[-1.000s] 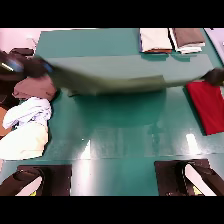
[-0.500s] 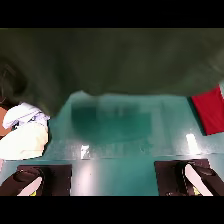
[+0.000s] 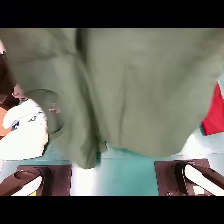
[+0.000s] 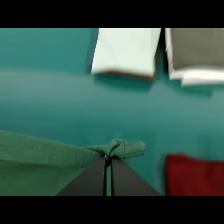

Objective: Fold the shirts.

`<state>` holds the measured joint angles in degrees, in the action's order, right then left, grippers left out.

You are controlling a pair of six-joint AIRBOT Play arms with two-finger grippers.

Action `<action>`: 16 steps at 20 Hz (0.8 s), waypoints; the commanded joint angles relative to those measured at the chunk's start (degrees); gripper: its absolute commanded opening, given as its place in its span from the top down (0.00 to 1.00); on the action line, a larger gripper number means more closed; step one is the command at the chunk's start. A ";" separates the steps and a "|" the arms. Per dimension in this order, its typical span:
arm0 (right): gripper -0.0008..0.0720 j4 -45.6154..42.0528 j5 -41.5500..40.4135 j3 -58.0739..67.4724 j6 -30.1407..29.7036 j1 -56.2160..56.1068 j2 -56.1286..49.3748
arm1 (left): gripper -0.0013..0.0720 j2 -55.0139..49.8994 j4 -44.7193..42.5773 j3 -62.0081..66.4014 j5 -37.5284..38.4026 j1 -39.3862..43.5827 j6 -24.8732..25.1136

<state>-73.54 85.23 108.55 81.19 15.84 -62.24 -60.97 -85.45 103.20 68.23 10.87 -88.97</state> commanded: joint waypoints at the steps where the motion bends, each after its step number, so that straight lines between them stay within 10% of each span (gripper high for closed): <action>1: 0.97 -0.22 -0.68 -10.88 -0.28 -2.29 -8.87 | 0.95 -11.80 4.46 -6.86 0.83 -4.33 0.15; 10: 0.97 0.44 -14.53 -13.09 -0.13 -6.62 -32.30 | 0.95 -33.97 14.19 -6.78 -9.27 -6.73 9.73; 16: 0.97 -0.96 -13.77 -15.89 -0.20 -6.80 -30.84 | 0.94 -33.90 14.12 -8.90 -1.22 -6.73 13.22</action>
<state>-73.67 72.05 95.55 80.99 9.30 -93.73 -94.17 -71.96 95.70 63.42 4.21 -77.89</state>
